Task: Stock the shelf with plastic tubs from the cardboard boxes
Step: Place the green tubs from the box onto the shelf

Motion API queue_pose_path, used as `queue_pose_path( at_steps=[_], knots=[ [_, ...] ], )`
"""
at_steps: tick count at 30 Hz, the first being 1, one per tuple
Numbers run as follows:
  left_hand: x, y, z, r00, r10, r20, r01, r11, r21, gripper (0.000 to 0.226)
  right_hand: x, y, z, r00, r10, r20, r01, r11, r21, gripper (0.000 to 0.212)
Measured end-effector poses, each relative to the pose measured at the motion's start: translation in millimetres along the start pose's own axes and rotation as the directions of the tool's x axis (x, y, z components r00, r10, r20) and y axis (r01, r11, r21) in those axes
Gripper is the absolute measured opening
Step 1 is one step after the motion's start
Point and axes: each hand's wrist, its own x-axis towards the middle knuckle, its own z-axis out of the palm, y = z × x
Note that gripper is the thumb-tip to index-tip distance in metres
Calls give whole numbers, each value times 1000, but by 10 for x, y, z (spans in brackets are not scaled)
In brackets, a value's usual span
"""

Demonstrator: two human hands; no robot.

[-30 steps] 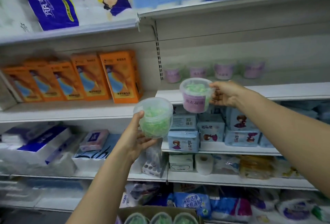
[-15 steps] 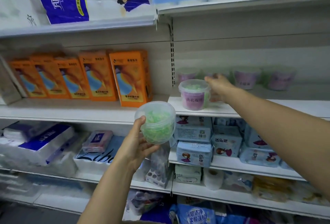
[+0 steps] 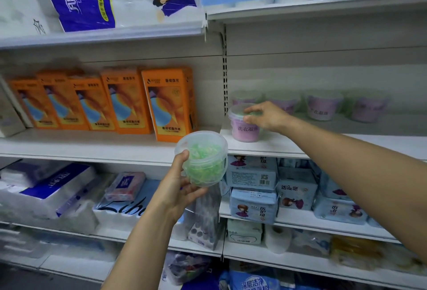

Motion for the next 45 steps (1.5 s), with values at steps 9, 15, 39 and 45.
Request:
queue_pose_path(
  at_steps=[9, 15, 39, 45],
  knots=[
    [-6, 24, 80, 1000, 0, 7, 0, 999, 37, 51, 14, -42, -18, 998, 50, 40, -48, 998, -40, 50],
    [-39, -14, 183, 999, 6, 38, -9, 998, 67, 50, -301, 44, -181, 992, -40, -117, 20, 985, -172, 51],
    [262, -460, 2002, 967, -173, 187, 146, 977, 153, 64, -1446, 977, -1380, 963, -100, -252, -84, 776, -626, 36],
    [353, -606, 2257, 992, -96, 84, 86, 989, 119, 96, -1443, 1053, -1443, 962, -122, -243, -76, 736, -673, 36]
  ],
)
